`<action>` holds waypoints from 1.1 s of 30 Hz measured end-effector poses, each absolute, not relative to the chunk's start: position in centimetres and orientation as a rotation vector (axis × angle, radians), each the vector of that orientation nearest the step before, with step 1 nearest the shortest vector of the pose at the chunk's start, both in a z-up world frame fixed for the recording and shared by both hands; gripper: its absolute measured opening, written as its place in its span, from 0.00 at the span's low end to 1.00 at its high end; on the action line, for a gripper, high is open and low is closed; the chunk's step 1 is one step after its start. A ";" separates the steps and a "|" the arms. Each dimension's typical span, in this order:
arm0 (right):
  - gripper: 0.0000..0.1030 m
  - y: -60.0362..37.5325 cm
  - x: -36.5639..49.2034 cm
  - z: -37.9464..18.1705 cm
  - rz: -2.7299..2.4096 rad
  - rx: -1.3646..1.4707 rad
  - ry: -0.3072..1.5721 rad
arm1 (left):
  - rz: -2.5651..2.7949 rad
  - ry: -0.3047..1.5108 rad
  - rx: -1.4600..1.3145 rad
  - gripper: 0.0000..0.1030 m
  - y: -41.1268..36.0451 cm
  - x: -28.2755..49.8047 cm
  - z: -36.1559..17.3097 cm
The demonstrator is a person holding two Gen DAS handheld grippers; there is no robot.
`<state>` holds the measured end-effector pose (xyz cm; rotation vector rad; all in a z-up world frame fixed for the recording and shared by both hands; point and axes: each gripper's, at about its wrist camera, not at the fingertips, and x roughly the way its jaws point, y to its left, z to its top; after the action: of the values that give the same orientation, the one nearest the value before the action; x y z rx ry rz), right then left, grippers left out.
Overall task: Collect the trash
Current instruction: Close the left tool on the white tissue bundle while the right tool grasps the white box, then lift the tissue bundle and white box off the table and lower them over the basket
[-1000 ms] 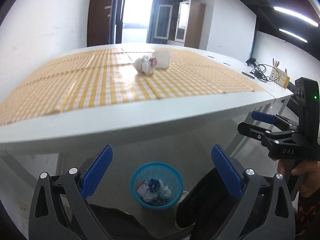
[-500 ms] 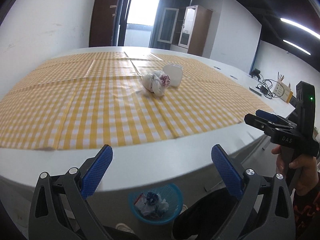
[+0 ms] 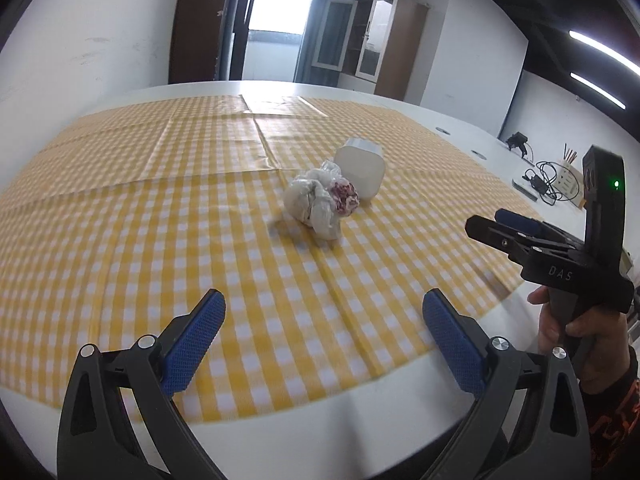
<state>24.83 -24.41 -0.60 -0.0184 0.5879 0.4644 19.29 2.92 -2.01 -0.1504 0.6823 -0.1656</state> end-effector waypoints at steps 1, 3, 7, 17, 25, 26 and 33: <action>0.91 -24.0 25.4 -0.5 0.468 -0.022 0.589 | -0.172 0.686 -0.149 0.94 2.8 19.8 -1.9; 0.90 -23.1 26.5 -0.2 0.470 -0.038 0.587 | -0.195 0.700 -0.166 0.94 2.7 21.1 -1.9; 0.88 -22.0 29.2 0.2 0.469 -0.041 0.595 | -0.196 0.734 -0.206 0.94 2.9 23.9 -2.1; 0.73 -18.8 35.0 -0.6 0.420 -0.055 0.678 | -0.207 0.812 -0.159 0.90 2.1 29.7 -3.1; 0.43 -17.0 38.3 -1.5 0.449 0.017 0.770 | -0.202 0.867 -0.127 0.82 1.2 33.4 -3.8; 0.41 -17.1 38.5 -1.5 0.455 0.026 0.776 | -0.205 0.872 -0.136 0.80 1.1 33.9 -3.9; 0.07 -19.0 39.8 -1.9 0.487 0.113 0.806 | -0.219 0.850 -0.166 0.55 1.5 34.4 -4.1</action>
<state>39.80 -19.05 -1.86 0.1130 0.8063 0.4866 34.44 1.54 -4.12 -0.1658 0.8497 -0.2187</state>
